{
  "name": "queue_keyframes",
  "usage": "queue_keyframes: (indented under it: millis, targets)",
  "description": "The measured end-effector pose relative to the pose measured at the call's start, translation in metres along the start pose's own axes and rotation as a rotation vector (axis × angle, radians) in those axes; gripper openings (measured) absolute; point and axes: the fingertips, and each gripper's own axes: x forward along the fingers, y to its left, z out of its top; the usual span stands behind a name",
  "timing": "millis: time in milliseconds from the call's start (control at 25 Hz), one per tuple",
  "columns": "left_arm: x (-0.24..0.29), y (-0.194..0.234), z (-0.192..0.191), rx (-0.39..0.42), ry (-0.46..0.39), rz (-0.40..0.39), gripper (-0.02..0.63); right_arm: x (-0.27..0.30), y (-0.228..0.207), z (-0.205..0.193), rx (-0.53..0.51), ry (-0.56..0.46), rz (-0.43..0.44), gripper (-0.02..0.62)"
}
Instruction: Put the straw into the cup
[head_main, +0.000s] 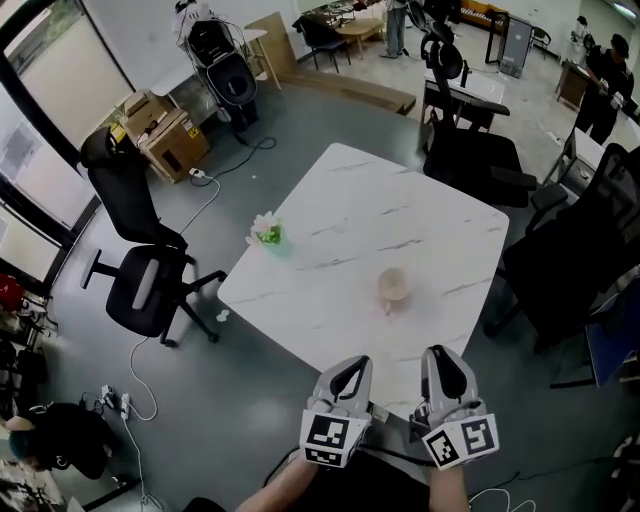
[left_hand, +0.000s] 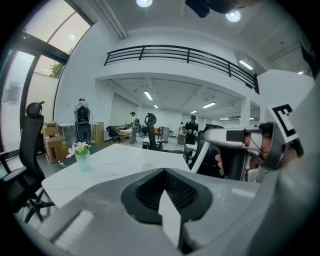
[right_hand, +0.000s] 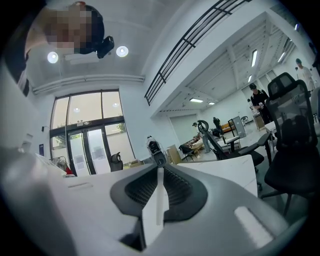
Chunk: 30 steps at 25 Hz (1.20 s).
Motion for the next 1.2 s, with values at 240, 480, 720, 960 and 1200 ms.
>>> queue_keyframes:
  millis: [240, 480, 720, 960, 1200]
  targets:
    - [0.027, 0.012, -0.008, -0.023, 0.051, -0.026, 0.002, 0.031, -0.014, -0.009, 0.000, 0.055, -0.018, 0.035]
    - [0.048, 0.025, -0.010, -0.044, 0.066, -0.043, 0.002, 0.063, -0.025, -0.010, -0.026, 0.078, -0.028, 0.035]
    - [0.064, 0.036, -0.012, -0.054, 0.083, -0.049, 0.002, 0.091, -0.036, -0.008, -0.041, 0.088, -0.033, 0.035]
    - [0.076, 0.042, -0.022, -0.082, 0.111, -0.058, 0.002, 0.116, -0.044, -0.012, -0.063, 0.105, -0.032, 0.035]
    - [0.089, 0.044, -0.021, -0.081, 0.119, -0.078, 0.002, 0.138, -0.059, -0.024, -0.082, 0.135, -0.040, 0.035]
